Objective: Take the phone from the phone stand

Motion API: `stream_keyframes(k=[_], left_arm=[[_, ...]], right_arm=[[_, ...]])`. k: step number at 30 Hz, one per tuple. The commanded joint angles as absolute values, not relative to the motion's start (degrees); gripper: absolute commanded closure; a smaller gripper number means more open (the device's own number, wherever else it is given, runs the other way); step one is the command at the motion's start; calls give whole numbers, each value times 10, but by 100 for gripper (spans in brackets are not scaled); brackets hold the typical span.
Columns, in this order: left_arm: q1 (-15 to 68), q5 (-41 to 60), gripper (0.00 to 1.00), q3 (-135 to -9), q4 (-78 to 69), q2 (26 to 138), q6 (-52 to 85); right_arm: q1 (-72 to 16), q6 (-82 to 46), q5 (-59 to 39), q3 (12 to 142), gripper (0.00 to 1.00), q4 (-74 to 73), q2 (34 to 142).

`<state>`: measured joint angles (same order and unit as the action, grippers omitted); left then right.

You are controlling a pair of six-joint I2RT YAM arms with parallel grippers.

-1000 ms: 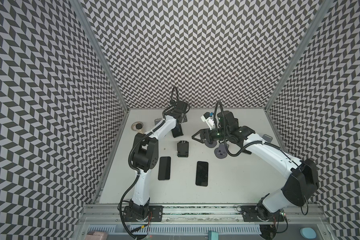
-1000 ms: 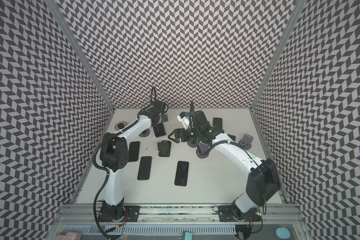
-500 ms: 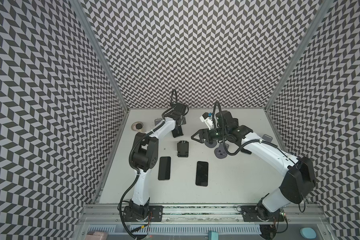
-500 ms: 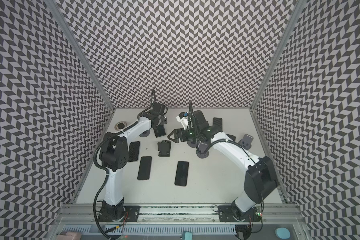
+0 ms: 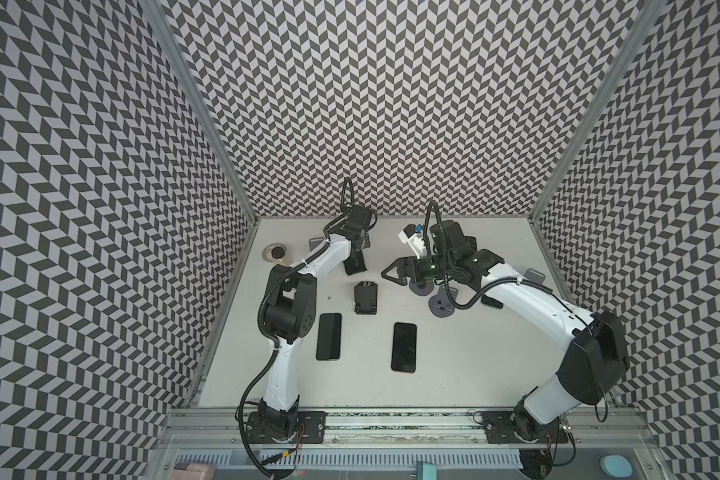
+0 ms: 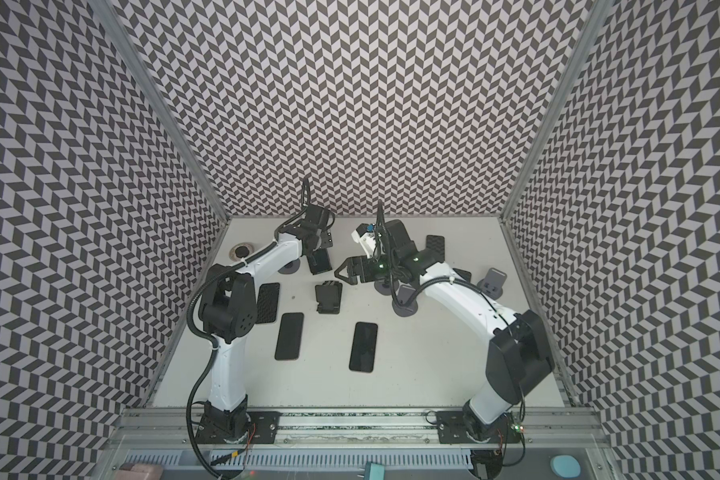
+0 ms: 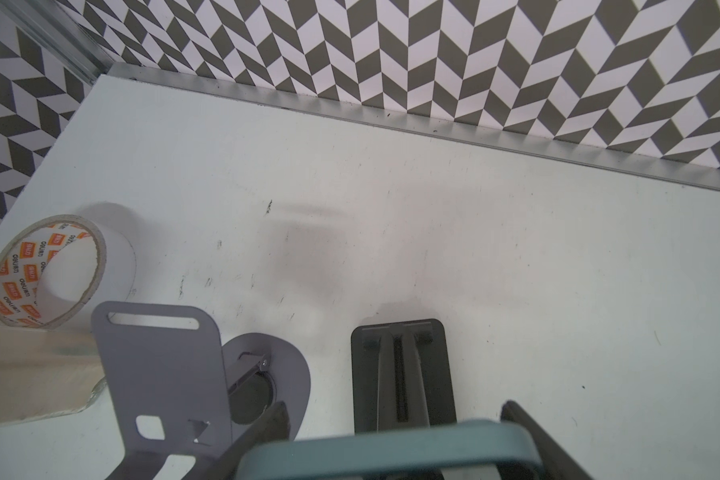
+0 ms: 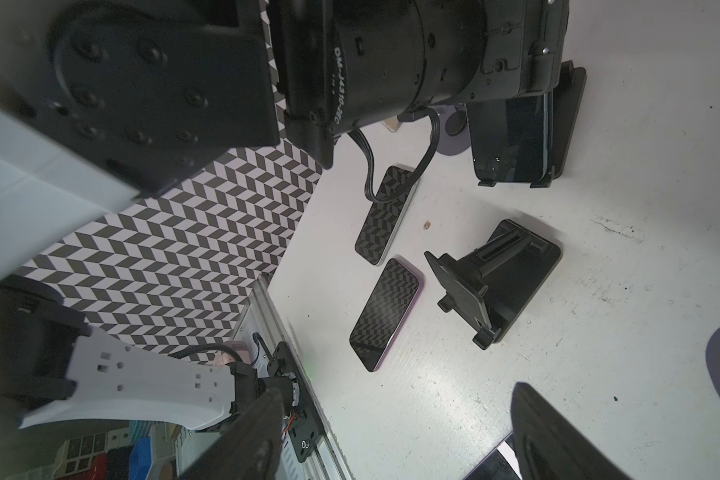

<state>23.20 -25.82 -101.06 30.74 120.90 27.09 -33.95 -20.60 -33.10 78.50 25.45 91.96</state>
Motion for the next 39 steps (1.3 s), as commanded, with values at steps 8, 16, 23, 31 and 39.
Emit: stream_keyframes(k=[8, 16, 23, 31, 39], left_arm=[[228, -250, 29, -1005, 290, 1200, 289], [228, -245, 31, -993, 280, 1188, 295], [227, -237, 33, -983, 266, 1173, 304], [227, -236, 34, -978, 260, 1161, 304], [227, -233, 36, -966, 247, 1143, 298]], right_arm=[[-342, -202, -338, 799, 17, 244, 925], [-343, -205, -336, 795, 17, 242, 918], [-343, -208, -337, 795, 17, 242, 916], [-345, -211, -334, 795, 18, 241, 913], [-350, -214, -333, 795, 18, 242, 913]])
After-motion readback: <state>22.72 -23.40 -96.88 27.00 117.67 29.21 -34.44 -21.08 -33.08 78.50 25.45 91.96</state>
